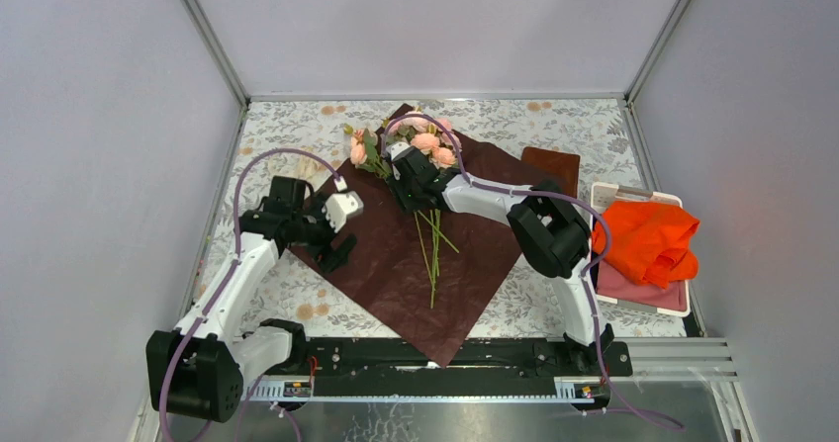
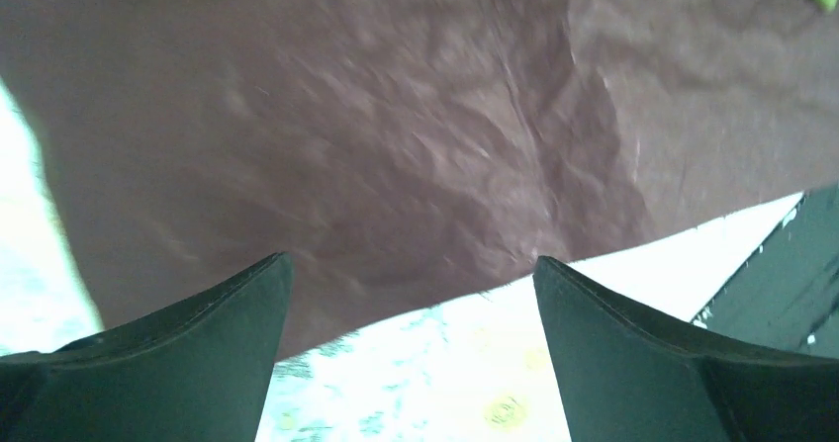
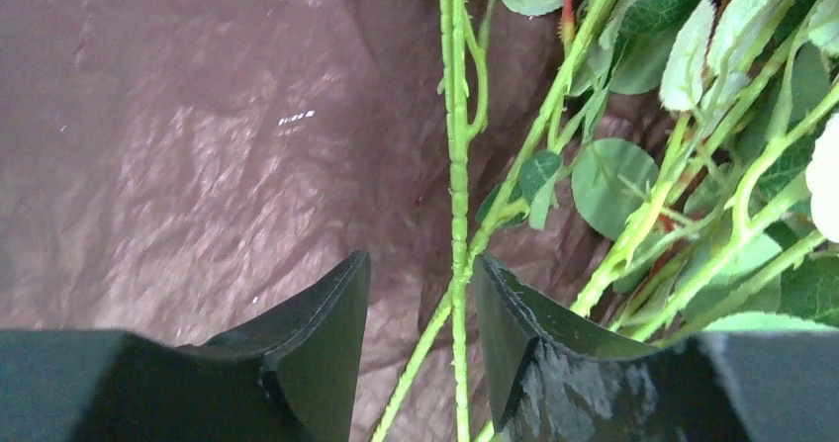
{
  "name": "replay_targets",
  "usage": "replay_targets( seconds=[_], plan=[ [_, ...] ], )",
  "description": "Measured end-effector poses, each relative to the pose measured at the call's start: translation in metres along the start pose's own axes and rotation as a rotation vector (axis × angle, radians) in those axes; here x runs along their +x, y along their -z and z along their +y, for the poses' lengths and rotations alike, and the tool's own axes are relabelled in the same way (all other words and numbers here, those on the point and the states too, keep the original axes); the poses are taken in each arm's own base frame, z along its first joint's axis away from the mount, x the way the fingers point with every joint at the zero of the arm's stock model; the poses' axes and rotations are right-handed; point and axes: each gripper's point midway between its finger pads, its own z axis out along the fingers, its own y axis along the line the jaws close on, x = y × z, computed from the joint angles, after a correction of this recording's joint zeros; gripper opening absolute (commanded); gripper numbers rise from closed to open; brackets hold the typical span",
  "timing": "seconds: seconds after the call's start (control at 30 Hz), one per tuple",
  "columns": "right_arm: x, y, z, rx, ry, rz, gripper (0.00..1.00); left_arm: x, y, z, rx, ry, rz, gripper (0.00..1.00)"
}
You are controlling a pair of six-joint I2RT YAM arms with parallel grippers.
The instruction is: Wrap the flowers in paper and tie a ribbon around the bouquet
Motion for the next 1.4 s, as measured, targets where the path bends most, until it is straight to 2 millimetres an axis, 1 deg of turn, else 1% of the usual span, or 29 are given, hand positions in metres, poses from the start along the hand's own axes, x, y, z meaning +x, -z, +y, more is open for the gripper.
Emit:
replay_targets(
  seconds=[0.07,0.13,0.2,0.33,0.4,0.5,0.6,0.7,0.83,0.93,1.03,1.1,1.17,1.33,1.4],
  plan=[
    [-0.002,-0.008,-0.003,0.024,0.000,-0.003,0.45,0.028,-0.010,-0.014,0.054,0.002,0.066,0.98],
    [-0.007,-0.015,-0.006,0.044,0.000,-0.010,0.43,0.048,-0.017,-0.022,0.083,-0.005,0.112,0.98],
    [-0.013,-0.020,-0.007,0.055,0.000,-0.020,0.43,0.063,-0.021,-0.028,0.098,-0.028,0.149,0.98],
    [-0.026,-0.029,-0.007,0.064,0.005,-0.042,0.43,0.084,-0.025,-0.032,0.110,-0.071,0.199,0.99],
    [-0.033,-0.034,-0.007,0.066,0.008,-0.055,0.40,0.090,-0.027,-0.034,0.117,-0.091,0.215,0.99],
    [-0.045,-0.042,-0.008,0.071,0.009,-0.067,0.33,0.091,-0.027,-0.034,0.118,-0.109,0.220,0.99],
    [-0.050,-0.051,-0.009,0.077,0.006,-0.074,0.19,0.091,-0.027,-0.033,0.116,-0.114,0.219,0.99],
    [-0.041,-0.054,-0.012,0.086,-0.009,-0.045,0.00,0.090,-0.028,-0.034,0.117,-0.118,0.219,0.99],
    [-0.033,-0.054,-0.014,0.100,-0.046,-0.036,0.00,0.090,-0.028,-0.035,0.120,-0.121,0.220,0.99],
    [-0.020,-0.044,-0.015,0.105,-0.098,-0.034,0.00,0.090,-0.028,-0.035,0.122,-0.121,0.219,0.99],
    [-0.012,-0.024,-0.015,0.105,-0.177,-0.049,0.00,0.089,-0.028,-0.036,0.122,-0.125,0.216,0.99],
    [-0.012,-0.010,-0.015,0.103,-0.241,-0.085,0.00,0.088,-0.028,-0.036,0.121,-0.125,0.215,0.99],
    [-0.018,-0.001,-0.014,0.097,-0.296,-0.128,0.00,0.088,-0.028,-0.036,0.121,-0.123,0.214,0.99],
    [-0.033,0.016,-0.012,0.083,-0.404,-0.232,0.00,0.087,-0.028,-0.036,0.120,-0.124,0.212,0.99],
    [-0.034,0.022,-0.014,0.088,-0.444,-0.268,0.00,0.086,-0.028,-0.036,0.119,-0.126,0.210,0.99]
  ],
)
